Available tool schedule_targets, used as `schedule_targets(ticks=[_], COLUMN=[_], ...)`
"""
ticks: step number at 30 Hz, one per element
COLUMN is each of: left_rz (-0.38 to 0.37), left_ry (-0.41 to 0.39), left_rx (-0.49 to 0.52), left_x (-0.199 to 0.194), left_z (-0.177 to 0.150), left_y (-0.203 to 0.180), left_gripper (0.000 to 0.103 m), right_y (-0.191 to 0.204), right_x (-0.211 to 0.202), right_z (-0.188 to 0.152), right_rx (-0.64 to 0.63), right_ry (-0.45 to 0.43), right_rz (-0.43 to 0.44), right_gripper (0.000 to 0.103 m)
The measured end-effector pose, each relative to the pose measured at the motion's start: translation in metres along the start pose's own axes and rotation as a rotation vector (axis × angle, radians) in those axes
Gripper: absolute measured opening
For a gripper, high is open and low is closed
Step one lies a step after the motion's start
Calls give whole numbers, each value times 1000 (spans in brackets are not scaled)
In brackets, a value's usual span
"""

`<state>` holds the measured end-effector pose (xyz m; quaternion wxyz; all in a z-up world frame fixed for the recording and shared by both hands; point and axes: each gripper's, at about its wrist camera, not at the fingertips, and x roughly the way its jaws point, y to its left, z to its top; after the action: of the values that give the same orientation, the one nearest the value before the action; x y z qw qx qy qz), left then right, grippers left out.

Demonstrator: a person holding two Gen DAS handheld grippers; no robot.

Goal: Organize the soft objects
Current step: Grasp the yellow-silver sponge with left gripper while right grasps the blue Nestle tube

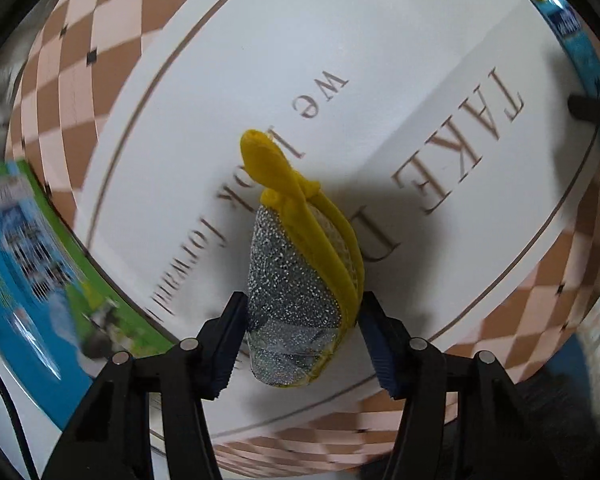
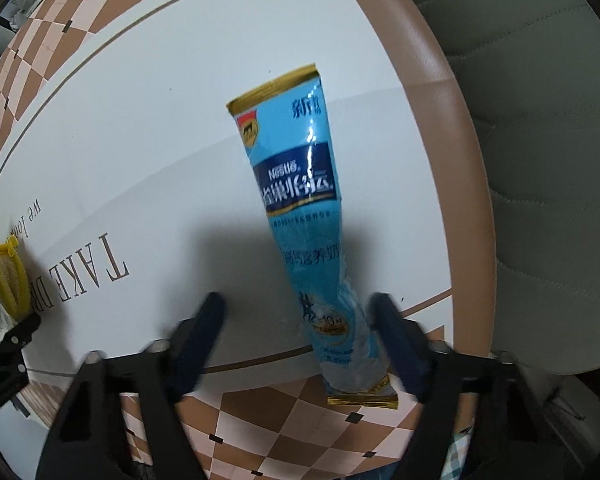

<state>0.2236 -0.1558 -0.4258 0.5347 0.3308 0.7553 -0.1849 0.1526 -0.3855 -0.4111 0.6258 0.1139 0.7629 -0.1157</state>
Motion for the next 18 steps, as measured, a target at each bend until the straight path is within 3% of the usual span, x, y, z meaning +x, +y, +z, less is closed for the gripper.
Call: schedule_targets(ticks=[3,5,9,16,18], left_rz=[-24,-46,-93,-149,-173], left_ry=[23,30,29,16,16], left_rx=[-97,-162,-238,-250,-248], left_x=[7,11,16,27,35], left_z=[-4,-8,-16,-23,-26], left_y=[-4,-9,-13,-6,5], left_gripper=[54,54,54,54,61], right_y=[-1,1,11,30,39], right_x=[0,-2,1,10,11], right_z=[-11,-16,-31,-62,-72], right_rx=[13,12,-2,-41,-44], right_ry=[-17,-17,14,63,64], right_rz=[16,14,40,83,74], right_gripper=[56,33,31,30,32])
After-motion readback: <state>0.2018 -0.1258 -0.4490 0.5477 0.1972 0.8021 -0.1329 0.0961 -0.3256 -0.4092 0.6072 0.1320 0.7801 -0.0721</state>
